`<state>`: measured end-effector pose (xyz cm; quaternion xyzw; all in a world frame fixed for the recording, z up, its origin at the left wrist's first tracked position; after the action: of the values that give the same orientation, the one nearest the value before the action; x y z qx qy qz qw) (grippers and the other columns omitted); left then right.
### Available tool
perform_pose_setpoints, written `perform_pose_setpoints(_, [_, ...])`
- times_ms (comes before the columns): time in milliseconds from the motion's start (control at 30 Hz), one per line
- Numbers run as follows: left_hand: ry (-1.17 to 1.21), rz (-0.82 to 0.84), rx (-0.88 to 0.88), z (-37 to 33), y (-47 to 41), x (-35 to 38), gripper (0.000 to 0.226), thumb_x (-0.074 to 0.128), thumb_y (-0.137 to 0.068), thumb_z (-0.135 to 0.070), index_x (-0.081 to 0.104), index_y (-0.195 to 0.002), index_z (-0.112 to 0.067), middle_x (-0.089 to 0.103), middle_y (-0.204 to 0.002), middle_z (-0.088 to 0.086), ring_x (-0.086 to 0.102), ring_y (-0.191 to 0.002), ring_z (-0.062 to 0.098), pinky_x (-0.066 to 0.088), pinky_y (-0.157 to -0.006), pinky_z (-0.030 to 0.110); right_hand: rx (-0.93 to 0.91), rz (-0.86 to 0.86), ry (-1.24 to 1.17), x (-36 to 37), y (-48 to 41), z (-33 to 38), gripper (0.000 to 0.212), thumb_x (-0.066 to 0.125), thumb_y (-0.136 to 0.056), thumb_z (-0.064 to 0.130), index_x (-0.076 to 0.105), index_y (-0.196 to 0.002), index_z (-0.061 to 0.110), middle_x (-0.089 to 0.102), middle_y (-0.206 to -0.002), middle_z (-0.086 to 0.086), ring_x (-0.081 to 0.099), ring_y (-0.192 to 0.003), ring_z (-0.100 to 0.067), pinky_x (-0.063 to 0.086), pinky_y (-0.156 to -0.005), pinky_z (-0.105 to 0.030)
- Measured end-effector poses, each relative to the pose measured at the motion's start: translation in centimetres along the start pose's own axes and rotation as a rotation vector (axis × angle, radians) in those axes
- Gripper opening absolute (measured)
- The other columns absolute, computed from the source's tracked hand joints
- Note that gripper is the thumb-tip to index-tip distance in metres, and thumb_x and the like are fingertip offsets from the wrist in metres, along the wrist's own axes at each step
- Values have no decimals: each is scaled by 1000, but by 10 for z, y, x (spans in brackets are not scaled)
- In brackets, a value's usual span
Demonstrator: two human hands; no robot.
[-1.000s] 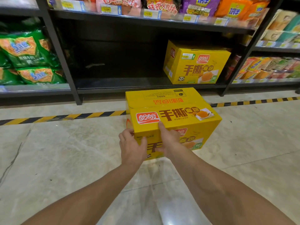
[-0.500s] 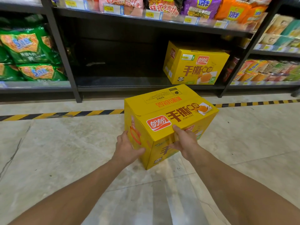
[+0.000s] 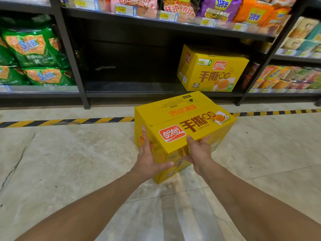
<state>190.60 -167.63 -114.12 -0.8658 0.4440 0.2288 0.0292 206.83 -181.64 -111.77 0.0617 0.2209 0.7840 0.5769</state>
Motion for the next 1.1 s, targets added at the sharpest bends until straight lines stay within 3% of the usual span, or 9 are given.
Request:
perform_pose_setpoints(133, [0,-10,1,4,-2,0,154,84,-54,-83,-15,-164,-39,14,-171,2,16,-159,22,31,-125,54,0,-72,68,19,8,-5,55,70,-98,47,56,-131,5,68,-120,-12,68,-94,-36,61,-88,-57])
perform_pose_setpoints(400, [148,-46,55,16,-15,-33,115,70,-68,-91,12,-160,-57,42,-162,-17,47,-146,15,48,-114,54,52,-75,71,52,17,-16,68,73,-92,55,41,-127,6,65,-89,-6,75,-92,-35,61,-91,-53])
perform_pose_setpoints(533, [155,-72,80,5,-7,-35,102,63,-78,-86,16,-162,-51,47,-158,-17,51,-141,14,49,-110,44,67,-88,35,41,19,-19,77,80,-86,56,37,-131,11,65,-110,-11,70,-74,-21,66,-77,-42])
perform_pose_setpoints(633, [175,-100,83,1,-5,-39,89,61,-89,-67,18,-164,-46,51,-153,-19,53,-133,11,46,-101,33,28,-165,21,22,5,-15,105,82,-65,76,34,-137,15,58,-127,-15,66,-103,-32,67,-68,-43])
perform_pose_setpoints(733, [186,-137,62,-1,-4,-46,79,56,-90,-62,24,-161,-48,54,-136,-29,53,-122,7,44,-98,34,-66,-209,-27,-4,-14,-8,132,81,-48,83,30,-150,17,53,-143,-15,60,-121,-39,63,-86,-56])
perform_pose_setpoints(833, [194,-191,31,3,-6,-53,68,51,-93,-62,30,-157,-49,55,-134,-22,55,-119,9,44,-99,38,-100,-247,-15,-32,-25,-3,163,72,-20,99,27,-156,19,47,-149,-14,57,-129,-38,58,-95,-60])
perform_pose_setpoints(867, [196,-209,16,5,-8,-55,65,50,-95,-61,32,-156,-49,55,-134,-20,54,-118,10,44,-99,39,-107,-244,-25,-38,-26,-1,164,74,-21,97,27,-158,20,44,-150,-13,56,-131,-38,57,-97,-61])
perform_pose_setpoints(1000, [182,-273,-46,14,-14,-62,60,48,-99,-61,36,-156,-44,55,-132,-16,53,-118,13,44,-105,46,-103,-227,44,-61,-27,1,130,87,-64,71,21,-163,18,33,-156,-15,49,-137,-40,53,-104,-60])
perform_pose_setpoints(1100, [183,-309,-73,17,-17,-66,61,48,-100,-61,37,-156,-41,57,-134,-13,55,-123,19,44,-108,50,-130,-211,76,-81,-41,-4,130,87,-74,62,9,-166,15,22,-167,-17,38,-149,-39,44,-115,-55])
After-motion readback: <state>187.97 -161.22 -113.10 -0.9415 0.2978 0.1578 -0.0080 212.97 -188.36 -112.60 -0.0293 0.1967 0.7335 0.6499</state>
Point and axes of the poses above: each hand's wrist, its own y-axis away from the middle knuckle, its own x-axis out of the palm, z = x × y, the point moved 6 cm from there along -y, towards the middle knuckle
